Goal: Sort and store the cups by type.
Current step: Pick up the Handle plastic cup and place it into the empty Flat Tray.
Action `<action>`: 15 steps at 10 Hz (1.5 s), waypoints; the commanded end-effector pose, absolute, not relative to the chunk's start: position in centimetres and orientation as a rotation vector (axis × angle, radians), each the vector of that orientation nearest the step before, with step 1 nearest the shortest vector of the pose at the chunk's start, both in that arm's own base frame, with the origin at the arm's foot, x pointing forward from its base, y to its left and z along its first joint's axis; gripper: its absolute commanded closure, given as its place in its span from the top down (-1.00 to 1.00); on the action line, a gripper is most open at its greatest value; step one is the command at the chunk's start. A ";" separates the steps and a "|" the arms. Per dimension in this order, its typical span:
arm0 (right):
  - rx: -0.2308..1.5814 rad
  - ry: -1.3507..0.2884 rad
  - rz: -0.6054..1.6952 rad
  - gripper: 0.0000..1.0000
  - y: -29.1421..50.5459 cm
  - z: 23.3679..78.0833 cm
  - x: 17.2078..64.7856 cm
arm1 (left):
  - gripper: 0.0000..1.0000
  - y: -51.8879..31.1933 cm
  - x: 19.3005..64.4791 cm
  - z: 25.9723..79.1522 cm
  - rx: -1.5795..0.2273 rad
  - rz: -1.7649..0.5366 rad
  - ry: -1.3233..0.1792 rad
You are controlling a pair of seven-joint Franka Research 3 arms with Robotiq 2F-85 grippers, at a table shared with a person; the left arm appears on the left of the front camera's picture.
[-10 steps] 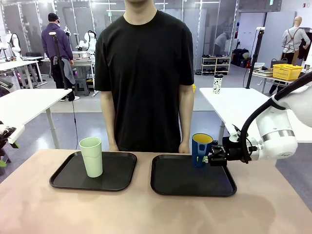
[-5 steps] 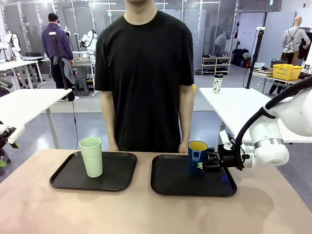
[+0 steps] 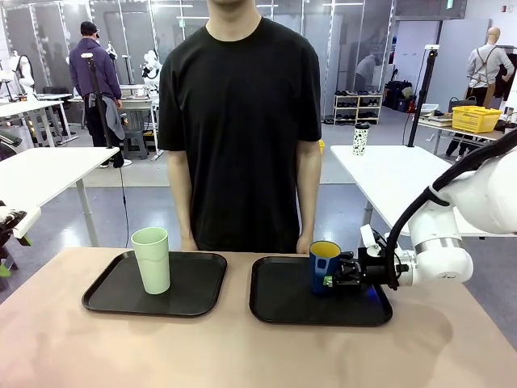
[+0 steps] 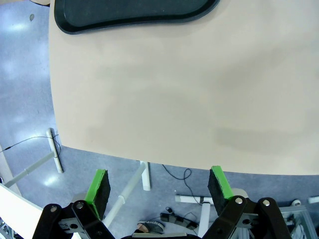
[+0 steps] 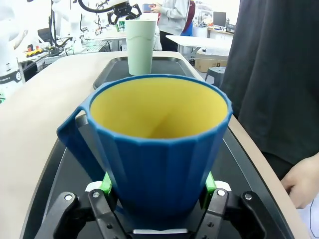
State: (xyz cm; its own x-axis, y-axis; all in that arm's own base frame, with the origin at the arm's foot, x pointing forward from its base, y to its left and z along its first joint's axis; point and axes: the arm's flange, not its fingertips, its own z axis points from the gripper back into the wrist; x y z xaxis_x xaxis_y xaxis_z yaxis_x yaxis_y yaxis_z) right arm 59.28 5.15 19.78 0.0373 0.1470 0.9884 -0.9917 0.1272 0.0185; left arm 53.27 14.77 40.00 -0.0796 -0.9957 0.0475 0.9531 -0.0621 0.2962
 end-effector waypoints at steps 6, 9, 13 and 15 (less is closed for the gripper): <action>1.065 -1.113 1.136 0.84 5.2 19.1 59.3 | 1.00 15.0 53.3 40.1 0.193 -1.643 -0.318; 1.064 -1.112 1.132 1.00 4.8 19.3 58.8 | 1.00 15.0 53.3 40.1 0.193 -1.643 -0.318; 1.049 -1.122 1.112 1.00 3.8 19.6 58.1 | 1.00 15.0 53.3 40.1 0.193 -1.643 -0.318; 1.037 -1.123 1.092 1.00 3.0 19.8 57.6 | 1.00 15.0 53.3 40.1 0.193 -1.643 -0.318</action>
